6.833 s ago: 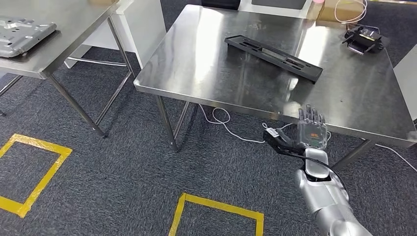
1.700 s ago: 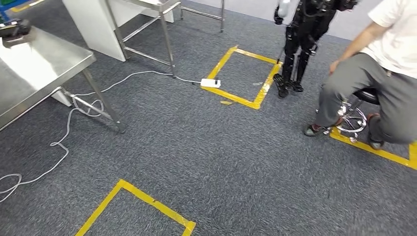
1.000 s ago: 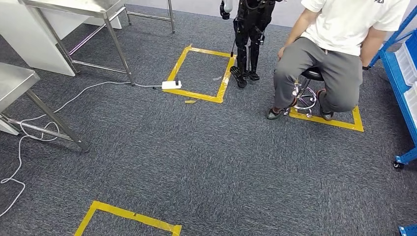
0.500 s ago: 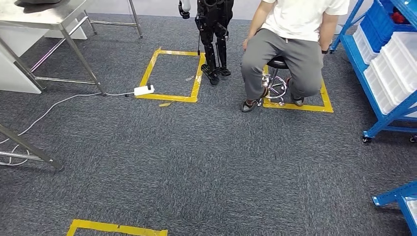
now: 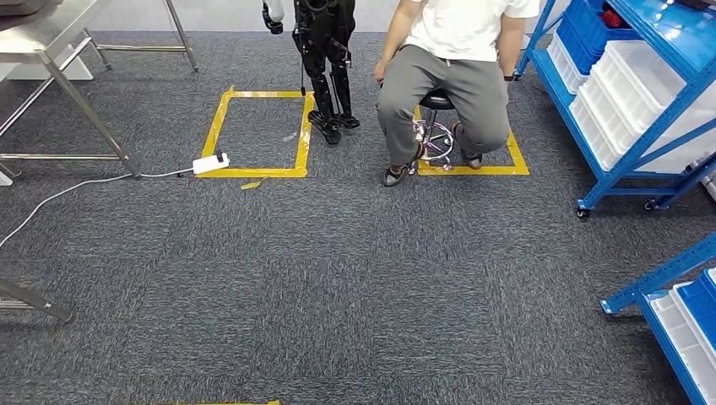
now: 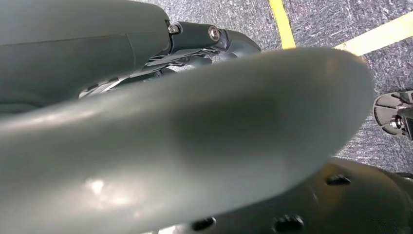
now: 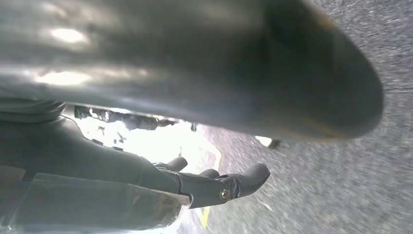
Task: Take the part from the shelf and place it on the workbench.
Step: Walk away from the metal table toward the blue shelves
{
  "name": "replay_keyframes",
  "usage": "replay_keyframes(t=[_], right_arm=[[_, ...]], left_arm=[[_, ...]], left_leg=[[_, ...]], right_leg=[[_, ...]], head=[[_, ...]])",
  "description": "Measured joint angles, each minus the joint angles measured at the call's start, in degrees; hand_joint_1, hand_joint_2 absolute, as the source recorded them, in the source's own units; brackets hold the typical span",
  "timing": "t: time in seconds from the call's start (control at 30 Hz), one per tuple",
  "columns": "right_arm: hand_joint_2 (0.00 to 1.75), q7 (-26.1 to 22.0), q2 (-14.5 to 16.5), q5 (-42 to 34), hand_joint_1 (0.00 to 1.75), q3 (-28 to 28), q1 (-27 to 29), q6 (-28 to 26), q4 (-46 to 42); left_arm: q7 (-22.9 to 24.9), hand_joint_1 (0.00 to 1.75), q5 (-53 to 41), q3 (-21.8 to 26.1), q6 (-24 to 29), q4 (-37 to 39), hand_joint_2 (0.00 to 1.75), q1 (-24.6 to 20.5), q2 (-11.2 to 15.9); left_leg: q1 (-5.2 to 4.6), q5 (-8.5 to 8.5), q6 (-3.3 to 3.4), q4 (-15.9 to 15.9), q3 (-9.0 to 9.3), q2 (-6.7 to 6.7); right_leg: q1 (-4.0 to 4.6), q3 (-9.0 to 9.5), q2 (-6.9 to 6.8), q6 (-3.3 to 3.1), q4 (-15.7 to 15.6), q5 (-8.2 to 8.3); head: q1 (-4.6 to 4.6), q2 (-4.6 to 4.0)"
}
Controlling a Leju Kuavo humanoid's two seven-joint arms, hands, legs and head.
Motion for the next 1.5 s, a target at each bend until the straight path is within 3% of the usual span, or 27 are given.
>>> replay_keyframes(t=[0.07,0.13,0.23,0.3,0.37,0.43,0.47,0.5,0.57,0.63,0.67,0.77,0.83,0.9,0.97,1.0,1.03,1.1,1.17,1.27,1.33,1.43,1.47,1.5], right_arm=[[0.0,0.2,-0.2,0.0,0.0,-0.5,0.0,0.1,0.0],[0.0,0.3,-0.3,0.1,0.0,-0.8,-0.2,0.2,0.0],[0.0,0.4,-0.3,0.3,0.0,-1.1,-0.2,0.3,0.0],[0.0,0.4,-0.3,0.4,0.0,-1.3,-0.2,0.4,0.0],[0.0,0.4,-0.3,0.5,0.0,-1.5,-0.2,0.5,0.0],[0.0,0.4,-0.4,0.6,0.0,-1.6,-0.2,0.6,0.0],[0.0,0.4,-0.4,0.7,0.0,-1.6,-0.2,0.7,0.0],[0.0,0.4,-0.4,0.7,0.0,-1.7,-0.2,0.7,0.0],[0.0,0.4,-0.3,0.7,0.0,-1.8,-0.2,0.8,0.0],[0.0,0.4,-0.2,0.7,0.0,-1.9,-0.3,0.8,0.0],[0.0,0.4,-0.2,0.7,0.0,-1.9,-0.3,0.8,0.0],[0.0,0.4,-0.2,0.6,0.0,-2.0,-0.2,0.8,0.0],[0.0,0.5,-0.2,0.7,0.0,-2.1,-0.2,0.8,0.0],[0.0,0.5,-0.1,0.7,0.0,-2.2,-0.3,0.8,0.0],[0.0,0.5,-0.1,0.8,0.0,-2.4,-0.2,0.9,0.0],[0.0,0.5,-0.1,0.8,0.0,-2.4,-0.1,0.9,0.0],[0.0,0.5,-0.1,0.8,0.0,-2.4,0.0,0.9,0.0],[0.0,0.5,-0.1,0.8,0.0,-2.5,-0.1,0.9,0.0],[0.0,0.4,0.0,0.8,0.0,-2.6,-0.2,0.9,0.0],[0.0,0.4,0.0,0.8,0.0,-2.8,-0.2,0.9,0.0],[0.0,0.4,0.0,0.8,0.0,-2.9,-0.2,0.9,0.0],[0.0,0.2,0.0,0.8,0.0,-3.0,-0.2,0.9,0.0],[0.0,0.2,0.0,0.8,0.0,-3.1,-0.2,0.9,0.0],[0.0,0.2,0.0,0.8,0.0,-3.1,-0.2,0.9,0.0]], left_arm=[[-0.2,0.0,0.0,0.0,0.0,0.0,0.0,0.0,-0.1],[-0.3,0.0,-0.3,0.0,0.2,0.0,0.0,-0.1,-0.1],[-0.5,0.0,-0.7,0.0,0.4,0.0,0.0,-0.3,-0.2],[-0.7,0.0,-0.9,0.0,0.6,0.0,0.0,-0.4,-0.3],[-0.8,0.0,-1.1,0.0,0.7,0.0,0.0,-0.2,-0.3],[-0.9,0.0,-1.2,0.0,0.8,0.0,0.0,-0.1,-0.3],[-0.9,0.0,-1.2,0.0,0.9,0.0,0.0,0.0,-0.3],[-1.0,0.0,-1.3,0.0,0.9,0.1,0.0,0.0,-0.4],[-1.0,0.0,-1.3,0.0,0.9,0.1,0.0,0.0,-0.4],[-1.0,0.0,-1.4,0.0,1.0,0.1,0.0,0.0,-0.4],[-1.0,0.0,-1.4,0.0,1.0,0.1,0.0,-0.1,-0.4],[-0.9,0.0,-1.6,0.0,1.0,0.1,0.0,-0.1,-0.4],[-0.9,0.0,-1.7,0.0,1.0,0.1,0.0,-0.1,-0.4],[-0.8,0.0,-1.7,0.1,1.0,0.1,0.0,0.0,-0.4],[-0.8,0.0,-1.8,0.2,1.0,0.1,0.0,0.0,-0.4],[-0.8,0.0,-1.8,0.2,1.0,0.1,0.0,0.0,-0.5],[-0.8,0.0,-1.8,0.2,1.0,0.1,0.0,0.0,-0.5],[-0.8,0.0,-1.9,0.2,0.9,0.1,0.0,0.0,-0.5],[-0.8,0.0,-2.1,0.2,0.9,0.1,0.0,-0.1,-0.5],[-0.8,0.0,-2.4,0.2,0.9,0.1,0.0,-0.3,-0.5],[-0.8,0.0,-2.5,0.2,0.9,0.1,0.0,-0.3,-0.5],[-0.8,0.0,-2.7,0.2,0.8,0.1,0.0,-0.1,-0.5],[-0.8,0.0,-2.7,0.2,0.8,0.1,0.0,-0.1,-0.5],[-0.8,0.0,-2.8,0.2,0.8,0.1,0.0,0.0,-0.5]], left_leg=[[-0.06,-0.11,-0.35,0.1,0.18,0.87],[-0.34,-0.41,-1.07,0.3,0.37,1.56],[-0.1,-0.79,-2.17,0.4,0.68,2.17],[0.34,-2.59,-2.86,2.5,-0.07,0.69],[0.5,-6.57,-3.18,8.9,-2.88,-1.54],[0.5,-9.49,-3.14,16.1,-6.33,-2.38],[0.5,-9.34,-3.02,17.4,-7.07,-2.47],[0.5,-8.06,-2.83,16.5,-6.79,-2.58],[0.49,-3.57,-2.27,9.1,-3.52,-3.65],[0.36,-0.9,-1.85,2.7,-0.71,-5.23],[0.22,-0.6,-1.72,1.5,-0.23,-5.67],[-0.02,-0.16,-0.99,0.7,-0.08,-4.56],[0.11,0.34,-0.27,0.1,-0.02,-3.48],[0.02,0.43,0.01,0.0,-0.21,-2.33],[-0.05,0.42,0.01,0.0,-0.35,-1.18],[-0.05,0.42,-0.02,0.1,-0.36,-0.67],[-0.04,0.4,-0.09,0.1,-0.31,-0.21],[-0.21,0.21,-0.53,0.2,-0.07,0.56],[-0.48,-0.09,-1.25,0.3,0.22,1.15],[-0.12,-0.4,-2.28,0.5,0.43,1.66],[0.28,-2.53,-2.91,3.2,-0.65,0.23],[0.46,-8.36,-3.36,14.5,-5.83,-2.24],[0.48,-8.98,-3.36,17.1,-7.18,-2.43],[0.48,-8.36,-3.23,17.5,-7.51,-2.49]], right_leg=[[-0.4,4.83,-1.53,1.06,-8.4,2.64],[-0.38,8.04,-2.78,0.89,-14.2,4.24],[-0.21,8.16,-1.99,-0.53,-15.0,4.57],[-0.45,8.4,-1.28,-1.38,-15.2,4.86],[-0.42,8.38,-0.61,-1.93,-15.2,5.12],[-0.1,8.26,0.26,-2.12,-15.2,5.2],[0.03,8.28,0.77,-2.12,-15.1,5.2],[0.13,8.37,1.31,-2.12,-15.1,5.2],[0.17,8.58,2.36,-2.09,-15.1,5.2],[0.44,8.47,3.19,-1.92,-15.0,5.22],[0.52,8.25,3.5,-1.7,-15.0,5.28],[0.5,7.36,3.74,-0.84,-14.8,5.31],[0.5,5.65,2.07,-0.94,-11.4,3.28],[0.34,2.14,0.59,-1.32,-4.0,-0.4],[0.15,-0.22,0.3,-0.84,1.3,-2.28],[0.04,0.25,0.14,-0.26,0.8,-1.86],[-0.11,1.96,-0.18,0.41,-2.0,-0.66],[-0.37,6.63,-1.93,1.3,-10.5,2.31],[-0.33,8.71,-3.01,0.84,-14.9,3.8],[-0.18,8.66,-2.06,-0.6,-15.2,4.23],[-0.47,8.89,-1.35,-1.46,-15.3,4.64],[-0.25,8.74,-0.21,-2.06,-15.3,4.92],[-0.08,8.69,0.23,-2.09,-15.3,4.94],[0.05,8.73,0.7,-2.09,-15.3,4.94]], head=[[0.1,0.0],[0.02,0.0],[-0.23,-0.01],[-0.29,0.0],[-0.38,0.0],[-0.38,0.01],[-0.37,0.01],[-0.37,0.01],[-0.38,0.0],[-0.37,-0.01],[-0.34,-0.01],[-0.33,-0.01],[-0.17,-0.01],[-0.06,-0.01],[-0.06,-0.01],[-0.02,-0.01],[-0.01,-0.01],[0.07,-0.01],[-0.01,0.0],[-0.15,0.0],[-0.27,0.0],[-0.44,-0.01],[-0.44,-0.01],[-0.44,-0.01]])
